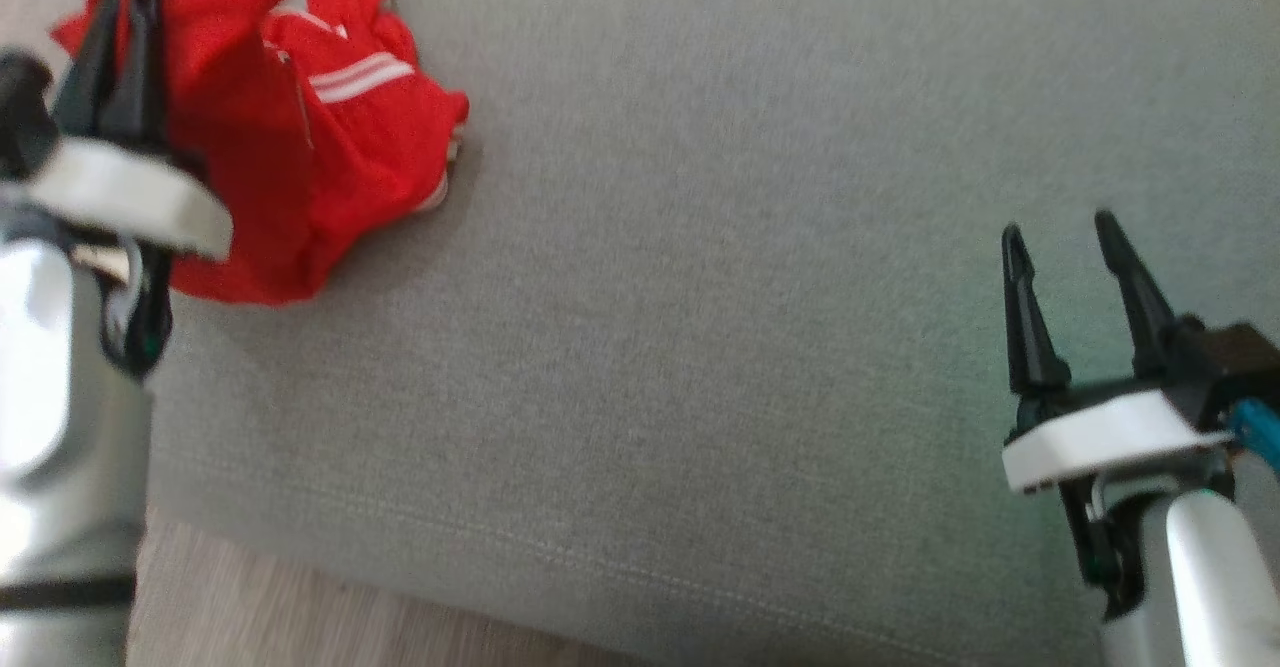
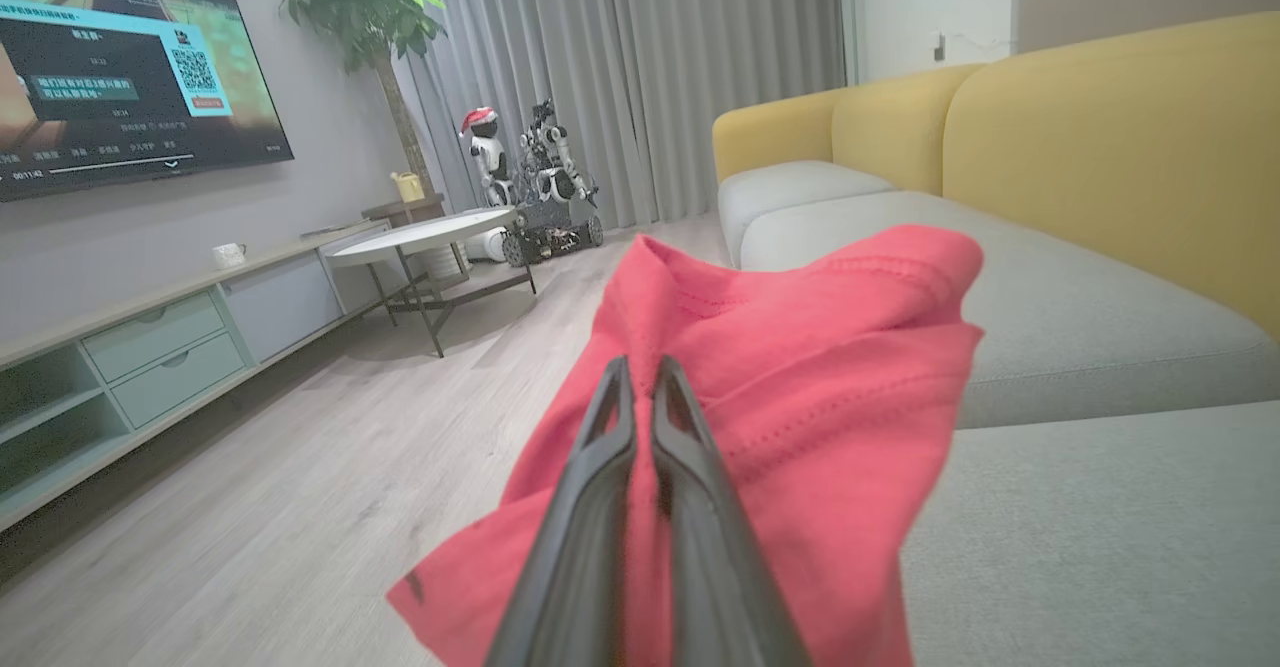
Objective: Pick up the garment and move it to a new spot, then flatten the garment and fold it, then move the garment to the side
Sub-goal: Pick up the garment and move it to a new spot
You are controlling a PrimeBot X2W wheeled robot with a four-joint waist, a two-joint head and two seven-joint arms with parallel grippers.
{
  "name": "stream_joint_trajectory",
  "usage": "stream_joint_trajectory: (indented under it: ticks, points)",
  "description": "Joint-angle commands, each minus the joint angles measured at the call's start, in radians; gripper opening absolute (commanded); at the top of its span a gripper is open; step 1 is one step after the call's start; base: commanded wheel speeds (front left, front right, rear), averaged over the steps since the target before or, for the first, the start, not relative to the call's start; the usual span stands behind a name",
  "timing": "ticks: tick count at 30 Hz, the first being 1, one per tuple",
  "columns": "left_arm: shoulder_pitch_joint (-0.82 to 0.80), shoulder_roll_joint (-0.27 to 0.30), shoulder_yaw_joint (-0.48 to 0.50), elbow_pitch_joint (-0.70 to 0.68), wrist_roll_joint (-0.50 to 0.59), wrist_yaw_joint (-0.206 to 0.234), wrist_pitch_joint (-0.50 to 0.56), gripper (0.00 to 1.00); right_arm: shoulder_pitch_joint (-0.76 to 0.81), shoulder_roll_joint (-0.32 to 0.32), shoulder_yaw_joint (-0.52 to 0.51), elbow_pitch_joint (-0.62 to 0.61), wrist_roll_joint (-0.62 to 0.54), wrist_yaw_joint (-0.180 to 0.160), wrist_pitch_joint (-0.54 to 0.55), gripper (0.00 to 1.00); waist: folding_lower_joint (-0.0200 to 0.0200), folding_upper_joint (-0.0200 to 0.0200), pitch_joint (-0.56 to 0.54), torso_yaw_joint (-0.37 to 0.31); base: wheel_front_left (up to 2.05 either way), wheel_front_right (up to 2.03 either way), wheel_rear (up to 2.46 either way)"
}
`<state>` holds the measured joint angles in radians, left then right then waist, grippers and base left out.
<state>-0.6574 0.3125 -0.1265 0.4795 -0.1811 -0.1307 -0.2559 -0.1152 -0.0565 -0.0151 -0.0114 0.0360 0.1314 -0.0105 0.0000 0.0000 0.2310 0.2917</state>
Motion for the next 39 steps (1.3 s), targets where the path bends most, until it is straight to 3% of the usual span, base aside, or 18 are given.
stream_joint_trajectory:
  ticks: [1, 12, 18, 24, 39]
  points:
    - [0.026, 0.058, 0.046, -0.077, 0.005, 0.014, -0.006, 0.00, 0.006, 0.005, 0.019, -0.032, 0.012, -0.001, -0.012, 1.00, 0.0000, 0.0000, -0.069, -0.013, 0.00, 0.00, 0.00]
    - [0.425, 0.052, 0.105, -0.460, -0.019, 0.104, 0.030, 0.00, 0.096, 0.006, 0.028, -0.024, 0.087, -0.001, -0.038, 1.00, 0.0000, 0.0000, -0.192, -0.103, 0.00, 0.00, 0.00]
    - [0.499, 0.044, 0.084, -0.607, -0.015, 0.118, 0.075, 0.00, 0.118, 0.006, 0.013, -0.036, 0.106, -0.001, -0.040, 1.00, 0.0000, 0.0000, -0.202, -0.146, 0.00, 0.00, 0.00]
    - [0.442, -0.001, -0.001, -0.661, -0.015, 0.097, 0.107, 0.00, 0.110, 0.006, 0.008, -0.066, 0.115, -0.001, -0.030, 1.00, 0.0000, 0.0000, -0.169, -0.232, 0.00, 0.00, 0.00]
    - [0.044, -0.146, -0.268, -0.501, -0.019, 0.014, 0.095, 0.00, 0.036, 0.006, 0.044, -0.127, 0.149, -0.001, -0.050, 1.00, 0.0000, 0.0000, 0.058, -0.567, 0.00, 0.00, 0.00]
